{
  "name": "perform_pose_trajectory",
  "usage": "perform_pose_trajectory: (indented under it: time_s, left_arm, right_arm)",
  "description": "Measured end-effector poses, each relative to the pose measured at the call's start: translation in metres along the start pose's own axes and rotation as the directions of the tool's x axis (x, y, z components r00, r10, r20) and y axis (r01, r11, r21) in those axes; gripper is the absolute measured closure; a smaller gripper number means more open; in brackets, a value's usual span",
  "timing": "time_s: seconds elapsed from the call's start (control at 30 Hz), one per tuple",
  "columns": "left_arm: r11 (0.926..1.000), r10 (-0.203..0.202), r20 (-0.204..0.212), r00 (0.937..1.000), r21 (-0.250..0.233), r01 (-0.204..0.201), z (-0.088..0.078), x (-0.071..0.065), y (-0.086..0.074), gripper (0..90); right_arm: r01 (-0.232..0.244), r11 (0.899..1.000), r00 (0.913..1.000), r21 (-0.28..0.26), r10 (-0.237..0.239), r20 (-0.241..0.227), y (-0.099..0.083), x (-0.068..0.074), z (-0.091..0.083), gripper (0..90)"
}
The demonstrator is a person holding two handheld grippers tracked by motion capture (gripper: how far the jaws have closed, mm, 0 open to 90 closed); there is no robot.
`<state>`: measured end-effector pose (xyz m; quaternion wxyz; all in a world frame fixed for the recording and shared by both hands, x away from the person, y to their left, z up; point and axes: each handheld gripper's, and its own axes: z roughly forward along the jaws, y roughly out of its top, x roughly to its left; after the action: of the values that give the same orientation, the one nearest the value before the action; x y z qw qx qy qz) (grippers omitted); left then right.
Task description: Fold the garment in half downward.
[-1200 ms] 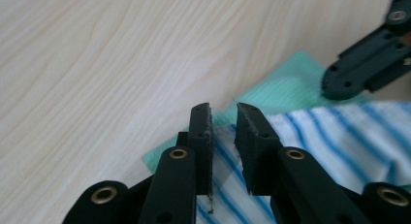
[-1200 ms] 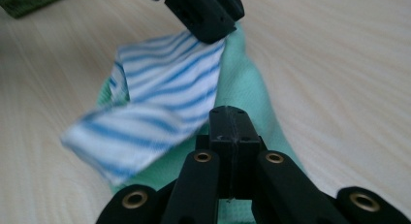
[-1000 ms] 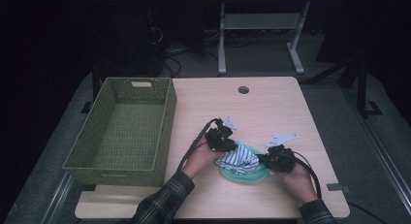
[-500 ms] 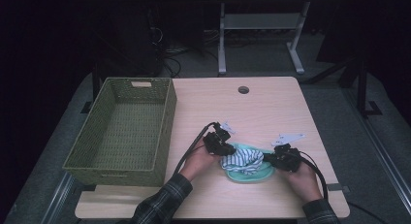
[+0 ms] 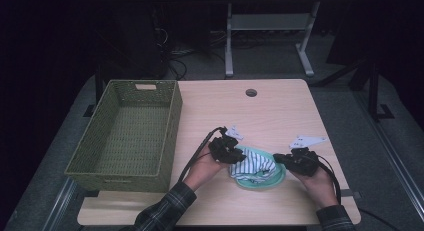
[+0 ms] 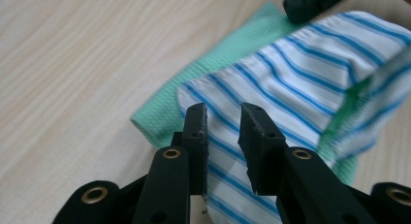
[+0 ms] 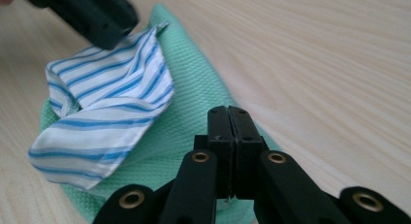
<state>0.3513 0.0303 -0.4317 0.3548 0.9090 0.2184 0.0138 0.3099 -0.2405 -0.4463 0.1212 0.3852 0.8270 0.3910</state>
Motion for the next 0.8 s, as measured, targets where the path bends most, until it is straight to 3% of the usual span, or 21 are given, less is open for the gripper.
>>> perform_pose_trajectory:
  time_s: [0.2, 0.3, 0.4, 0.63, 0.8]
  left_arm:
    - [0.9999, 0.003, 0.055, 0.9985, -0.017, -0.002, -0.001, -0.023, -0.005, 76.6]
    - [0.9996, 0.028, 0.081, 0.9963, -0.006, -0.028, 0.004, -0.033, -0.005, 77.2]
    - [0.9989, 0.045, 0.090, 0.9949, 0.011, -0.046, 0.012, -0.041, -0.005, 77.3]
    - [0.9961, 0.057, 0.080, 0.9951, 0.063, -0.062, 0.021, -0.040, -0.009, 77.8]
    - [0.9949, 0.052, 0.038, 0.9979, 0.084, -0.055, 0.019, -0.029, -0.014, 77.8]
  right_arm:
    - [-0.019, 1.000, 0.9990, 0.004, 0.019, 0.040, -0.002, -0.014, 0.001, 86.7]
    - [-0.035, 0.999, 0.9984, 0.004, 0.035, 0.045, -0.002, -0.018, 0.008, 86.8]
    - [-0.019, 1.000, 0.9982, 0.018, 0.018, 0.058, -0.003, -0.022, 0.017, 86.8]
    - [-0.001, 0.998, 0.9984, 0.065, -0.002, 0.056, -0.007, -0.024, 0.024, 89.4]
    - [-0.005, 0.996, 0.9993, 0.085, 0.002, 0.037, -0.010, -0.021, 0.019, 89.5]
